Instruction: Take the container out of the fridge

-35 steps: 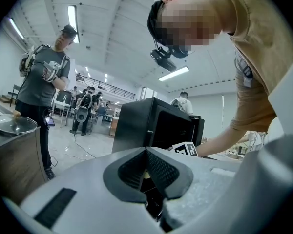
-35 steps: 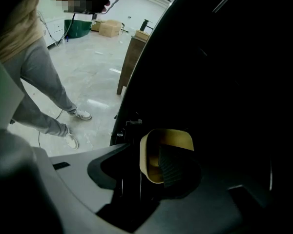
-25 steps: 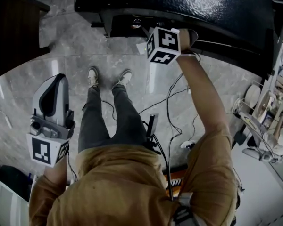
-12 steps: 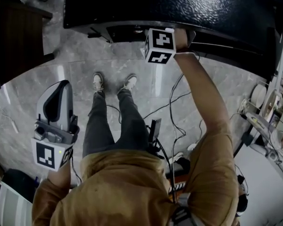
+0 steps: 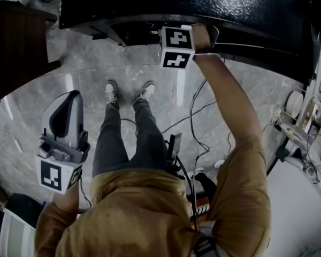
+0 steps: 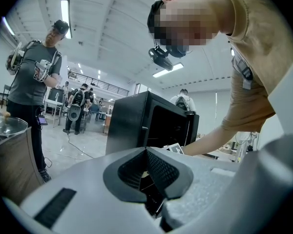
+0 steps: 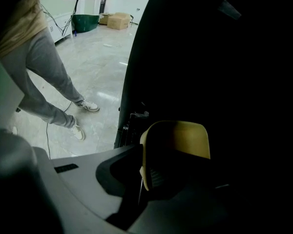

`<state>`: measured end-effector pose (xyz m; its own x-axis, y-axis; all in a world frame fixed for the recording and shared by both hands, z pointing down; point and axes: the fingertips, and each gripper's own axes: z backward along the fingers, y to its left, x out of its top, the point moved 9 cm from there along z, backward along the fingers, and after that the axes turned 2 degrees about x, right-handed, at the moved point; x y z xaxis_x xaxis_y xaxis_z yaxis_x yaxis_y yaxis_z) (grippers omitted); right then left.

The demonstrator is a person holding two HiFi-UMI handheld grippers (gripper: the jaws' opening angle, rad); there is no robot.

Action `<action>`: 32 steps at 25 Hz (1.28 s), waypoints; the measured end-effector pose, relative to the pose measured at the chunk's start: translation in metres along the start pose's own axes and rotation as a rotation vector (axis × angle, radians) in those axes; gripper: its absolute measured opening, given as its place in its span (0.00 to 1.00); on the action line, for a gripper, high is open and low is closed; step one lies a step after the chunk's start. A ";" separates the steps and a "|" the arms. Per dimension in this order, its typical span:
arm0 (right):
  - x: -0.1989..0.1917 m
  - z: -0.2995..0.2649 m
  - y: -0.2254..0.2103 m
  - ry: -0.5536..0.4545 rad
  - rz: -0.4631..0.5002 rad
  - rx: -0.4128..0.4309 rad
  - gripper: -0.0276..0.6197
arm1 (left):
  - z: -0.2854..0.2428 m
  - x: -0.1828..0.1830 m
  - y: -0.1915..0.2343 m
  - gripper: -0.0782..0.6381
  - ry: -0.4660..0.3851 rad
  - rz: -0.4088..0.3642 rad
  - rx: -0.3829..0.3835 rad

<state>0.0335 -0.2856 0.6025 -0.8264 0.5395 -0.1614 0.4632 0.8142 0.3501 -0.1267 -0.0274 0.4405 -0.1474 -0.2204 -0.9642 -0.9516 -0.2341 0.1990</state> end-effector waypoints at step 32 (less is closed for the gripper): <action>0.016 0.108 0.039 -0.002 -0.134 -0.090 0.07 | 0.033 0.064 -0.033 0.11 -0.071 -0.054 -0.096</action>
<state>0.0728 -0.2217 0.5134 -0.8781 0.4280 -0.2137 0.3186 0.8565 0.4062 -0.1133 -0.0021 0.3666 -0.1186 -0.1381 -0.9833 -0.9290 -0.3341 0.1590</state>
